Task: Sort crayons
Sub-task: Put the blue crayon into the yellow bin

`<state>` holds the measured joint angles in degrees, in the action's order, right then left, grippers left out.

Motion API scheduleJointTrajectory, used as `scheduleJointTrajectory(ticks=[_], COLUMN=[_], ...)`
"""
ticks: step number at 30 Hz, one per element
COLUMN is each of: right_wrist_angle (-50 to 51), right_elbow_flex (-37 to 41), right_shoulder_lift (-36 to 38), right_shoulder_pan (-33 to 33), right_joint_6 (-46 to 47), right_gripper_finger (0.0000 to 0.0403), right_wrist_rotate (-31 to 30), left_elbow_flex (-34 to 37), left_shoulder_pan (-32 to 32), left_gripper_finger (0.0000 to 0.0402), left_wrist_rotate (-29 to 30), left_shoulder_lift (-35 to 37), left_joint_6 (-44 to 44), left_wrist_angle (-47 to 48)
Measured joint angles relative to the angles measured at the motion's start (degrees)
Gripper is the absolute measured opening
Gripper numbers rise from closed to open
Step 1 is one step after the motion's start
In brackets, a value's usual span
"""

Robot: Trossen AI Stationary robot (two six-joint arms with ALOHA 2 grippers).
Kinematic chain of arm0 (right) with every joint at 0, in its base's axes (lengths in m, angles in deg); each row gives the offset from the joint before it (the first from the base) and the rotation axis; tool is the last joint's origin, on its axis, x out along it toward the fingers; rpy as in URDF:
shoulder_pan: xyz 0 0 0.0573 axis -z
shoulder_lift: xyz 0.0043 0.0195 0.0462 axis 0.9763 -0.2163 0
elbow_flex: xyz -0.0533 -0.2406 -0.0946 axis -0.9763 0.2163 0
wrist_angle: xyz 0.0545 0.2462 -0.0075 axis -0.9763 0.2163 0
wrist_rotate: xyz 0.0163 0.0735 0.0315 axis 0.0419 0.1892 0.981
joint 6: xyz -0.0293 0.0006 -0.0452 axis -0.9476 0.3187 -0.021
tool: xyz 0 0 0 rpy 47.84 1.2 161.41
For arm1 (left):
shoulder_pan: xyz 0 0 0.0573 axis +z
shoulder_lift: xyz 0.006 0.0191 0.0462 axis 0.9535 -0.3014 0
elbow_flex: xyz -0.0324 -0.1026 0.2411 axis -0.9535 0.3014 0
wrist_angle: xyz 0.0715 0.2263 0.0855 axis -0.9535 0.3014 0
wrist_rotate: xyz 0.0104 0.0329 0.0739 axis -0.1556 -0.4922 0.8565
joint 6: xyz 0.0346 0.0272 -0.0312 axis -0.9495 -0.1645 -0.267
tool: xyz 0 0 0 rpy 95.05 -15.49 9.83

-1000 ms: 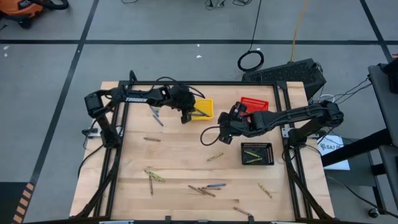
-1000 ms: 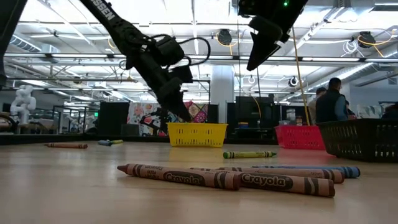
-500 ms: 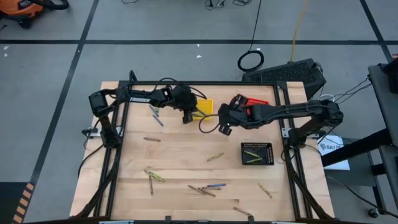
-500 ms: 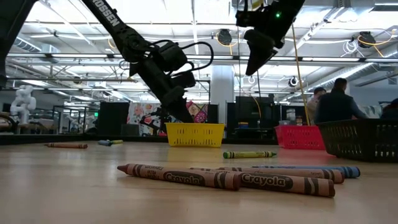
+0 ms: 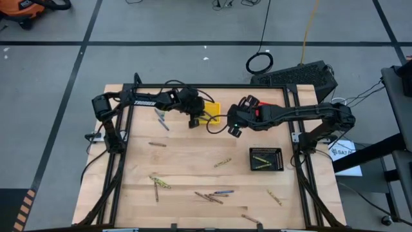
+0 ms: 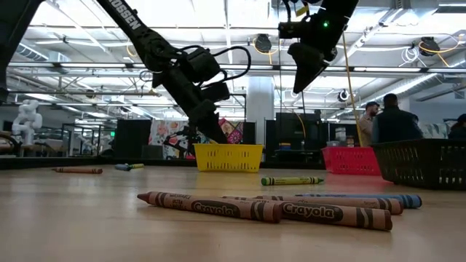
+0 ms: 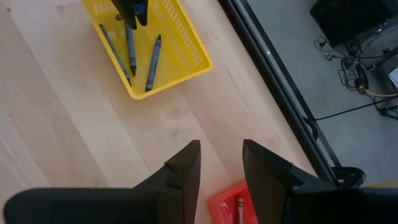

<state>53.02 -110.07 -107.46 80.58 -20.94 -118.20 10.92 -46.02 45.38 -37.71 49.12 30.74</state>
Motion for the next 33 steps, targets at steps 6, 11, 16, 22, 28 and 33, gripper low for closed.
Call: scheduleJointTrajectory(ticks=[6,11,16,22,28,33], right_wrist_angle=[-0.3,-0.4,-0.4,-0.4,-0.6,-1.1], right_elbow_flex=[0.0,0.0,0.0,0.0,0.0,0.0], right_shoulder_lift=[0.0,0.0,0.0,0.0,0.0,0.0], right_shoulder_pan=[0.0,-0.2,-0.2,-0.2,-0.2,-0.2], right_joint_6=[0.5,1.5,3.3,3.7,4.5,5.8], right_gripper_finger=[0.0107,0.0107,0.0107,0.0107,0.0107,0.0107], right_wrist_rotate=[0.0,0.0,0.1,0.3,3.3,4.7], left_elbow_flex=[-3.3,-3.7,-3.8,-3.8,-3.8,-3.8], left_shoulder_pan=[-0.7,-1.4,-1.6,-1.6,-1.6,-1.7], left_gripper_finger=[0.0029,0.0029,0.0029,0.0029,0.0029,0.0029], left_wrist_rotate=[0.0,0.4,1.5,1.7,1.8,2.1], left_shoulder_lift=[0.0,0.1,0.1,0.1,0.1,0.1], left_joint_6=[0.0,0.1,0.3,0.3,0.3,-0.6], left_wrist_angle=[6.2,5.5,3.6,3.8,3.8,4.2])
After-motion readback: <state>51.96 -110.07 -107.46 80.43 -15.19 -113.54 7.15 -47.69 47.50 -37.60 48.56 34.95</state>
